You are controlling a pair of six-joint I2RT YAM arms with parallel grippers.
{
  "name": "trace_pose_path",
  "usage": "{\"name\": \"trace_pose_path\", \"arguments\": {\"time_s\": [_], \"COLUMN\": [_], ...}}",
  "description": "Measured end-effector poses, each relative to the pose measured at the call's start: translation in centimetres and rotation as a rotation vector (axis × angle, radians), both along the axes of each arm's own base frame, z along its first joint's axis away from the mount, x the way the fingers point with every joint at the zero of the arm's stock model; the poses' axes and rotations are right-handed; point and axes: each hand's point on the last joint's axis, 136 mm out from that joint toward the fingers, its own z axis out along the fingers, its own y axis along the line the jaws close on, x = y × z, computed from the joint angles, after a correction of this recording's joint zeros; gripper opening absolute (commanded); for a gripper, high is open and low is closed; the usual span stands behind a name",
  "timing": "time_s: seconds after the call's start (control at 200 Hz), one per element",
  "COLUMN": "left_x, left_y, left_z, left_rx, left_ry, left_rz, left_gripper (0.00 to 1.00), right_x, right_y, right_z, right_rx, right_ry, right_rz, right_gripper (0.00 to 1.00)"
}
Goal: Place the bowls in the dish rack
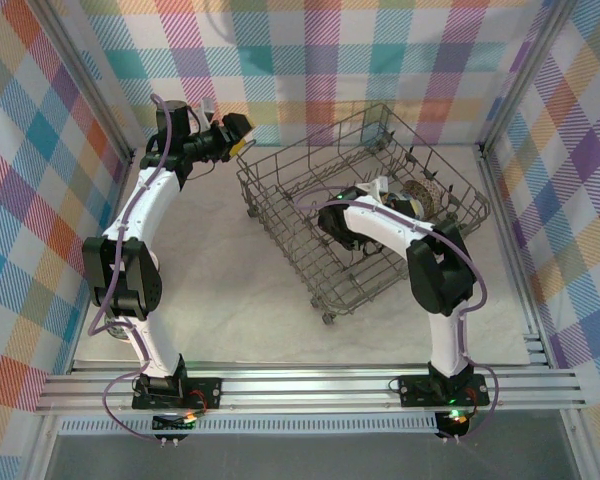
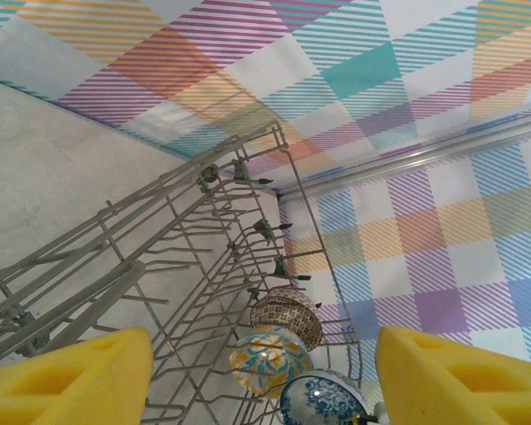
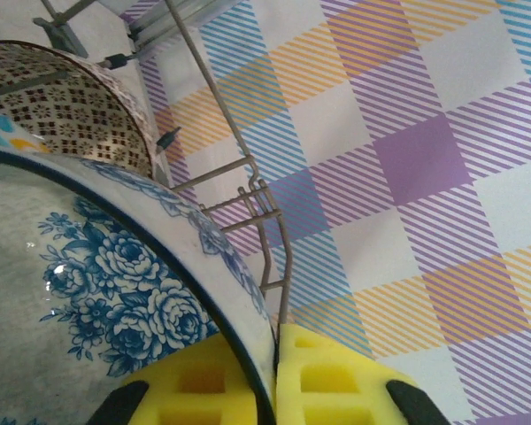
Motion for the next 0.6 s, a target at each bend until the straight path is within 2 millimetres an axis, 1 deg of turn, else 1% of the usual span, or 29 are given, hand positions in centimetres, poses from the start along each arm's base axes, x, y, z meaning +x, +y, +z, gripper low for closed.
{"name": "trace_pose_path", "arguments": {"time_s": [0.25,0.485,0.6], "left_x": [0.0,0.0,0.0], "left_y": [0.0,0.0,0.0], "left_z": [-0.01,-0.01,-0.01], "left_rx": [0.0,-0.002,-0.002], "left_ry": [0.0,0.003,0.003], "left_rz": [0.0,0.001,0.001], "left_gripper": [0.68,0.68,0.68], "right_x": [-0.38,-0.09,0.3], "right_y": [-0.29,-0.05,0.28], "right_z": [0.29,0.7,0.43], "right_rx": [0.004,0.019,0.016], "right_ry": [-0.013,-0.035,-0.031], "right_rz": [-0.01,-0.011,-0.011], "right_gripper": [0.0,0.0,0.0]}}
